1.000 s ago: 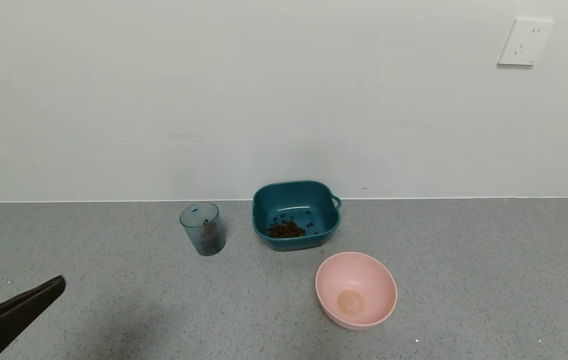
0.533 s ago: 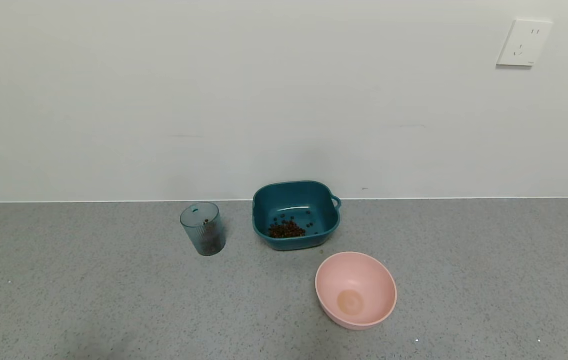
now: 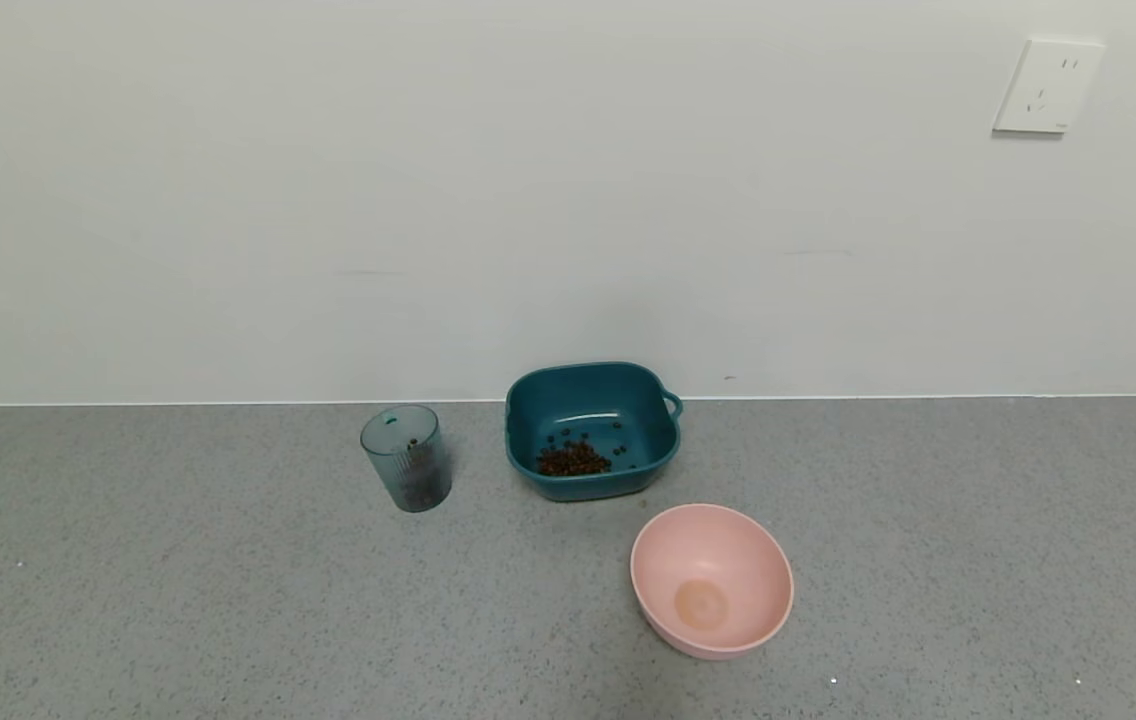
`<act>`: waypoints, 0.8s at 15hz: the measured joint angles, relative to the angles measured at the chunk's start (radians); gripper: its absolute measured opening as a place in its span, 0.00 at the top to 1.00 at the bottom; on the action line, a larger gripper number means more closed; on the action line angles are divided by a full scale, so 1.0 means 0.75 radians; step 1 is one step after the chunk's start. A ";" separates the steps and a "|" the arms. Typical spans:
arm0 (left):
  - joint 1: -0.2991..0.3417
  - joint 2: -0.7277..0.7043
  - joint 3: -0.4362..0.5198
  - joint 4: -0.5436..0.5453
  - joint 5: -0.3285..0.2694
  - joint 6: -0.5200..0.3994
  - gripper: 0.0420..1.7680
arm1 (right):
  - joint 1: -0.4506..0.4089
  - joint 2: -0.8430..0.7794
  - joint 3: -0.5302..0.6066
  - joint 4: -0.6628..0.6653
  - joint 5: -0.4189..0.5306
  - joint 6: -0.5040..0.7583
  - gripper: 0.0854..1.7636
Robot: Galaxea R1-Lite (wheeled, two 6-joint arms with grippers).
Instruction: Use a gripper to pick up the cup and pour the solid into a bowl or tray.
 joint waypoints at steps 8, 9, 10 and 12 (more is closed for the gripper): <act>0.004 -0.287 0.388 -0.213 -0.045 -0.012 0.03 | 0.000 0.000 0.000 -0.001 -0.001 0.000 0.03; 0.004 -0.300 0.480 -0.310 -0.048 -0.014 0.03 | 0.000 0.000 0.000 -0.001 0.000 0.000 0.03; 0.004 -0.310 0.571 -0.400 -0.056 -0.017 0.03 | 0.000 0.000 0.000 -0.001 0.000 0.000 0.03; 0.004 -0.320 0.731 -0.505 -0.065 -0.021 0.03 | 0.000 0.000 0.000 0.000 0.000 0.001 0.03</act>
